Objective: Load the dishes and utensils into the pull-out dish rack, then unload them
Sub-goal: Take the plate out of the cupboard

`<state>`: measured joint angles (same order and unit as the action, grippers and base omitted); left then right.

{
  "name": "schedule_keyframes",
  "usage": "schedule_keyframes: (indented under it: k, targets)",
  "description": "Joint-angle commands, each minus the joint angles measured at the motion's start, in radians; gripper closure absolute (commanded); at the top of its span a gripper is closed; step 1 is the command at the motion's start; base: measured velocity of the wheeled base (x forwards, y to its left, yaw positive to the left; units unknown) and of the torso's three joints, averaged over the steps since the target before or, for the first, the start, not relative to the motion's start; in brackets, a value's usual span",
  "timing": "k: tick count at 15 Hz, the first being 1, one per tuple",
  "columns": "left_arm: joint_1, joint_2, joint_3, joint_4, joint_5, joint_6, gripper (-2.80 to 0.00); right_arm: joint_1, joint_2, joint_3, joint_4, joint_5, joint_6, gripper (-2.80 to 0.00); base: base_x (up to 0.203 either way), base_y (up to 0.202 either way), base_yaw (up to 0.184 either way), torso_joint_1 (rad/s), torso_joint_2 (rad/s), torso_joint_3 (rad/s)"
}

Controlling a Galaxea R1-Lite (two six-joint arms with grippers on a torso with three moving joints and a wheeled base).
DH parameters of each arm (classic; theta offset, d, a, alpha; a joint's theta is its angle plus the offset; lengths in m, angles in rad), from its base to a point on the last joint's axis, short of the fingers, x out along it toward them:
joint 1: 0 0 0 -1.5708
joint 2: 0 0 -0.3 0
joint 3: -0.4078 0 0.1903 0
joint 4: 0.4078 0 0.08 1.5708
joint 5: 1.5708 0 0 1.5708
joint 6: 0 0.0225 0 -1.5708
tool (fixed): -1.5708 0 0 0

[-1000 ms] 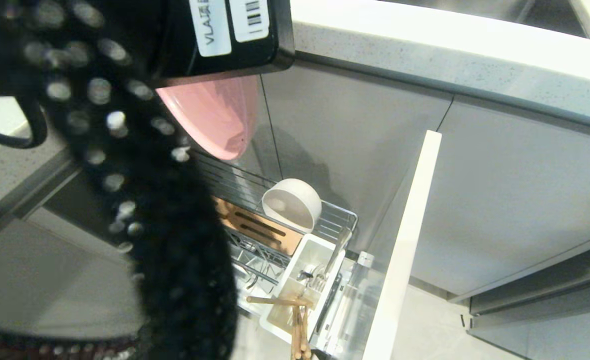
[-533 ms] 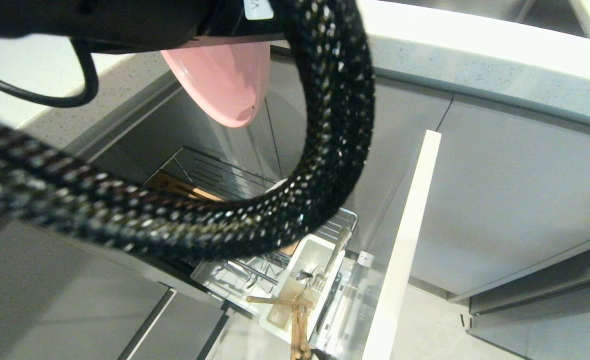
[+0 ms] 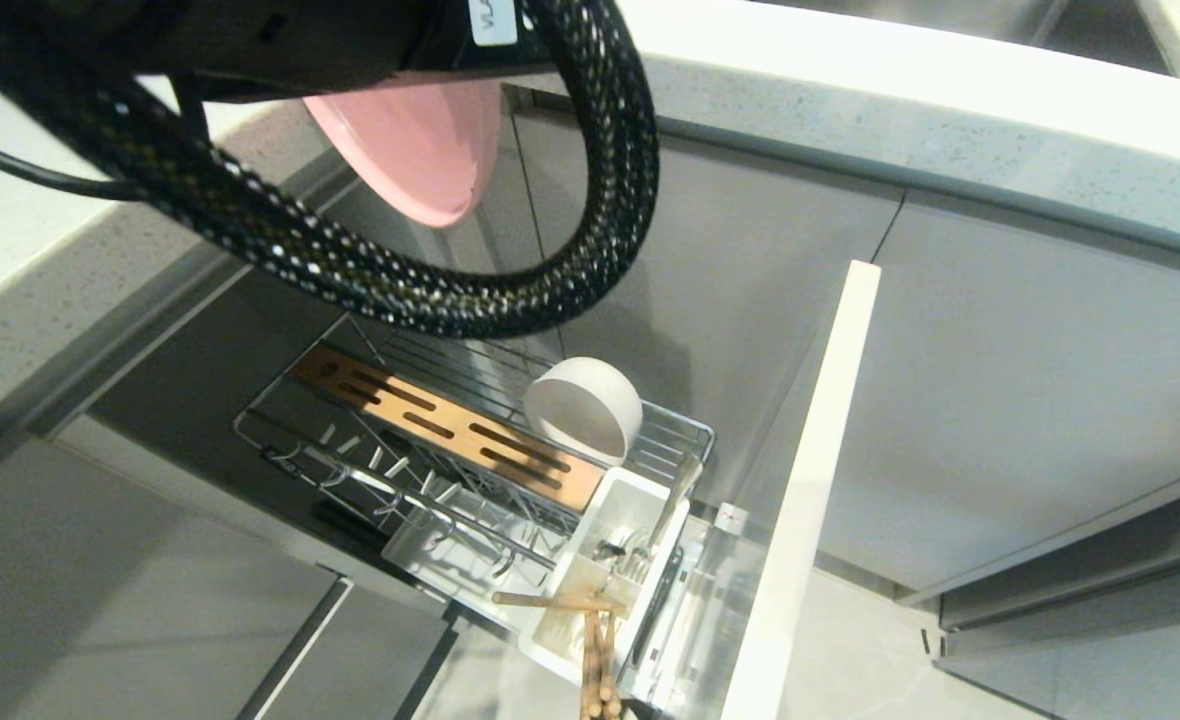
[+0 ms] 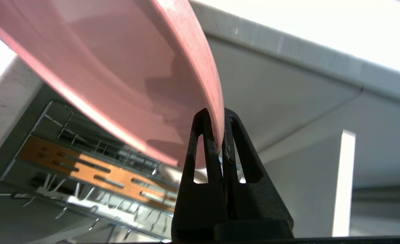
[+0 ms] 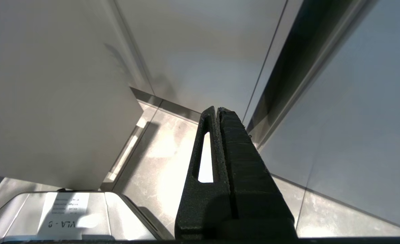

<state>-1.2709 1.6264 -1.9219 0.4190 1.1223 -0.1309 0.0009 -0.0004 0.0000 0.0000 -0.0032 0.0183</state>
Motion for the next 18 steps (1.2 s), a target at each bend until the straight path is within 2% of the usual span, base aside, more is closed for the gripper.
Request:
schedule_keyframes:
  k: [1,3,5,6,13,15,16,18]
  targets:
    - [0.001,-0.011,0.001,-0.038,0.01,0.001,0.0,0.001,0.0,0.002,0.0,0.0,0.0,0.0,0.0,0.0,0.0,0.0,0.0,0.0]
    - [0.0,-0.017,0.002,-0.184,0.01,0.041,0.0,0.001,0.0,0.002,0.0,0.0,0.0,0.0,0.0,0.0,0.0,0.0,0.0,0.0]
    - [-0.001,-0.016,0.003,-0.4,0.01,0.152,0.0,0.001,0.0,0.002,0.0,0.0,0.0,0.0,0.0,0.0,0.0,0.0,0.0,0.0]
    - [-0.001,-0.015,0.003,-0.465,0.01,0.209,0.0,0.001,0.0,0.002,0.0,0.0,0.0,0.0,0.0,0.0,0.0,0.0,0.0,0.0]
    - [-0.002,-0.028,0.003,-0.479,-0.01,0.226,0.0,0.001,0.0,0.002,0.0,0.0,0.0,0.0,0.0,0.0,0.0,0.0,0.0,0.0]
    - [-0.002,-0.044,0.003,-0.482,-0.135,0.246,0.0,0.001,0.0,0.002,0.0,0.0,0.0,0.0,0.0,0.0,0.0,0.0,0.0,0.0]
    - [-0.001,-0.05,0.003,-0.484,-0.178,0.27,0.0,0.001,0.0,0.002,0.0,0.0,0.0,0.0,0.0,0.0,0.0,0.0,0.0,0.0]
    - [0.0,-0.054,0.001,-0.501,-0.187,0.299,0.0,0.001,0.0,0.002,0.0,0.0,0.0,0.0,0.0,0.0,0.0,0.0,0.0,0.0]
